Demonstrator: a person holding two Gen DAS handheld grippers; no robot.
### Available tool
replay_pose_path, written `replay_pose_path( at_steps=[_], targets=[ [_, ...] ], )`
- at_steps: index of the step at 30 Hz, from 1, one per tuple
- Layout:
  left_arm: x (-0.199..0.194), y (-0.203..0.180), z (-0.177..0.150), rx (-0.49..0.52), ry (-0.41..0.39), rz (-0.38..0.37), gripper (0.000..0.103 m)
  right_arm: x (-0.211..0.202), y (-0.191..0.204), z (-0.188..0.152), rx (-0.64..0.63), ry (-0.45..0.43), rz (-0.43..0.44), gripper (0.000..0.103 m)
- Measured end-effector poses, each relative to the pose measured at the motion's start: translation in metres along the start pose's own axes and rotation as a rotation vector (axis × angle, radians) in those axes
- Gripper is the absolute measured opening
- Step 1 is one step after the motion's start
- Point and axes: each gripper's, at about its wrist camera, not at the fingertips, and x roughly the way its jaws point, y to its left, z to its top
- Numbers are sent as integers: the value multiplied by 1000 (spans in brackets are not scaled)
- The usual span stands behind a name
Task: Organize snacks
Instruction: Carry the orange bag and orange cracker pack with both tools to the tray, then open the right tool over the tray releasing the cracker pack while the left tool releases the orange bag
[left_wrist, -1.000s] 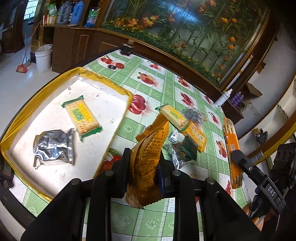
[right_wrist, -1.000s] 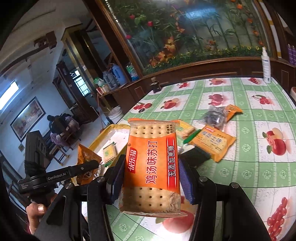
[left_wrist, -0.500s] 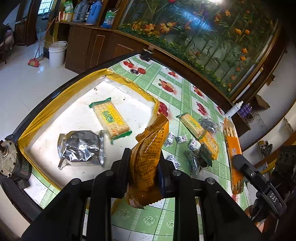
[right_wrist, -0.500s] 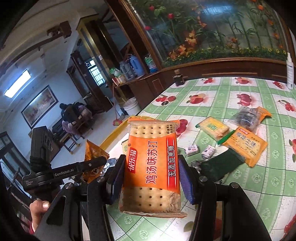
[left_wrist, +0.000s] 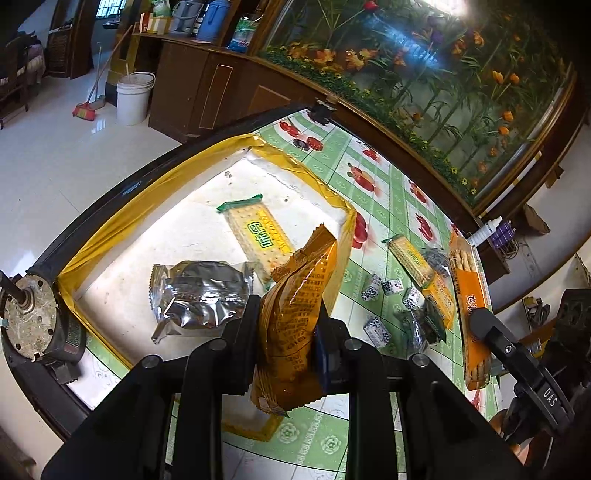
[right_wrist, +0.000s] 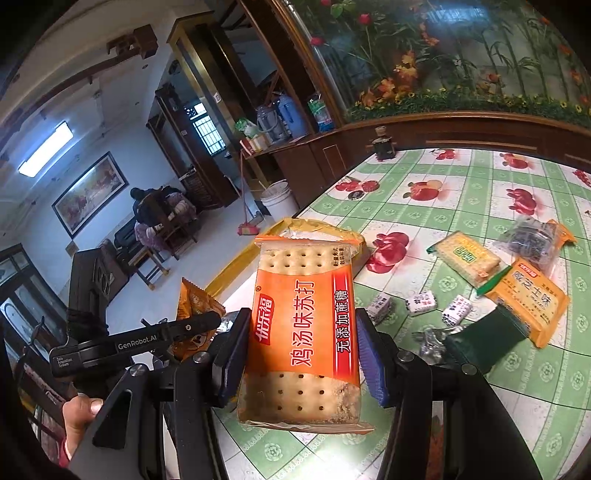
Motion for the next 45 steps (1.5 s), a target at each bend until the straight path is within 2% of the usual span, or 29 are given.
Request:
replay_pose_path(
  at_steps=[13,20,29,31,32,33,34,39,45],
  targets=[
    [10,25,3,-11,2,68,23,57,21,13,-48,60,38,55],
    [30,23,9,15,34,95,23,120,27,31,-82,126,22,55],
    [59,22,36,56,48,174,24,196,21,53,-107,209,-43,55],
    [62,22,36,55,47,205,37,205,20,52,-110,223,-54,55],
    [62,21,36,65,40,240,45,209,19,51,-110,229,-56,55],
    [63,20,35,77,34,278,58,210,17,51,-110,226,-61,55],
    [63,19,34,89,25,306,64,211,16,51,-109,223,-61,58],
    [54,22,30,75,10,305,68,197,13,51,-88,201,-57,57],
    [35,15,25,81,-44,309,69,147,6,55,-40,108,-37,57]
  ],
)
